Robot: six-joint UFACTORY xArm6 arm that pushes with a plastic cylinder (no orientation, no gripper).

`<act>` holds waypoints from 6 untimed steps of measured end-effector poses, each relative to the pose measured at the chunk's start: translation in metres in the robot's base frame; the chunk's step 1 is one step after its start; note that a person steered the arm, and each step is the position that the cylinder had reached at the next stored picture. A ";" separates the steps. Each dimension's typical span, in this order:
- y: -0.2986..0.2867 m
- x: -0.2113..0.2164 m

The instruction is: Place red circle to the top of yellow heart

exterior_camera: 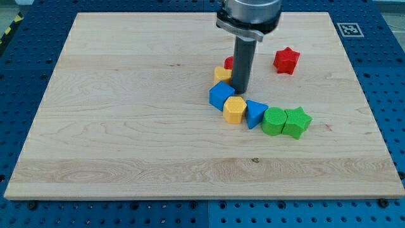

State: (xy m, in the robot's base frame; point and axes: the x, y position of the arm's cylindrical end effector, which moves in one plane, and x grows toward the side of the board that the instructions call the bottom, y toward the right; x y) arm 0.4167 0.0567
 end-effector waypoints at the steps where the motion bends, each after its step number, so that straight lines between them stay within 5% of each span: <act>1: -0.009 -0.012; 3: 0.032 -0.021; 6: -0.003 -0.063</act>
